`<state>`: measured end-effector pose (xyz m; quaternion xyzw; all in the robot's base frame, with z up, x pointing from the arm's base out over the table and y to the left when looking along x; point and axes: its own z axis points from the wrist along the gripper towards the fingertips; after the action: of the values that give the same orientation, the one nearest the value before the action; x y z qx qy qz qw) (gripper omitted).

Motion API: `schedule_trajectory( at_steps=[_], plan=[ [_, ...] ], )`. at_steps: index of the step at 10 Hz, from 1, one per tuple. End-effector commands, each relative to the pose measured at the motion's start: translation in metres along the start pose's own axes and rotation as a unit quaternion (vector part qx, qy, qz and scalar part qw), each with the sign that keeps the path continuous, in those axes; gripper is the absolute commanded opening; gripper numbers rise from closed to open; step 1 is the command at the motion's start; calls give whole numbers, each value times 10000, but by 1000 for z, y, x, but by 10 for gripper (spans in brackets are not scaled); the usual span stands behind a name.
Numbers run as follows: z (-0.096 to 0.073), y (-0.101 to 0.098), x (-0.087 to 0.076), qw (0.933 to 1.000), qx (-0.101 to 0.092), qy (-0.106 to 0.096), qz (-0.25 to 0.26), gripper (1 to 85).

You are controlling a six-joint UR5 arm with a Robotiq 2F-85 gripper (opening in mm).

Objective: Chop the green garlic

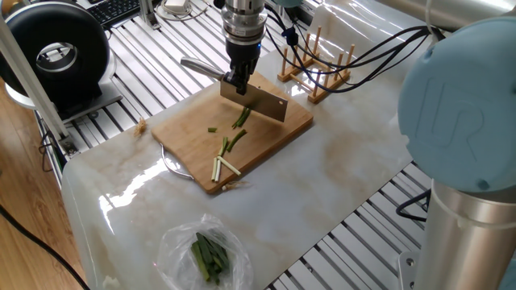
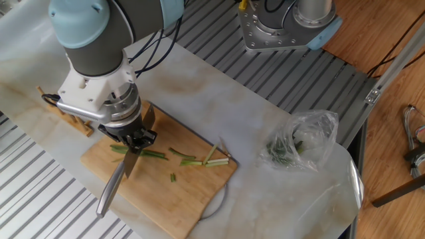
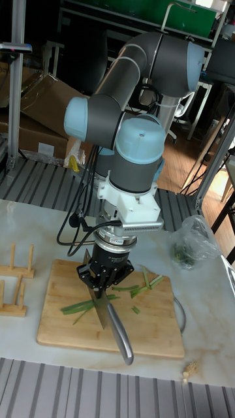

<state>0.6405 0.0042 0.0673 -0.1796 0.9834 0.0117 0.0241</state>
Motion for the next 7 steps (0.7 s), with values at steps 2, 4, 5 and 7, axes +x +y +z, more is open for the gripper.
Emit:
schedule_trajectory(
  at_steps=[2, 4, 5, 7],
  plan=[
    [1, -1, -1, 10000, -21, -21, 49, 13],
    [2, -1, 0, 10000, -28, -24, 57, 13],
    [3, 0, 0, 10000, -28, -24, 57, 13],
    [7, -1, -1, 10000, -23, -38, 65, 13]
  ],
)
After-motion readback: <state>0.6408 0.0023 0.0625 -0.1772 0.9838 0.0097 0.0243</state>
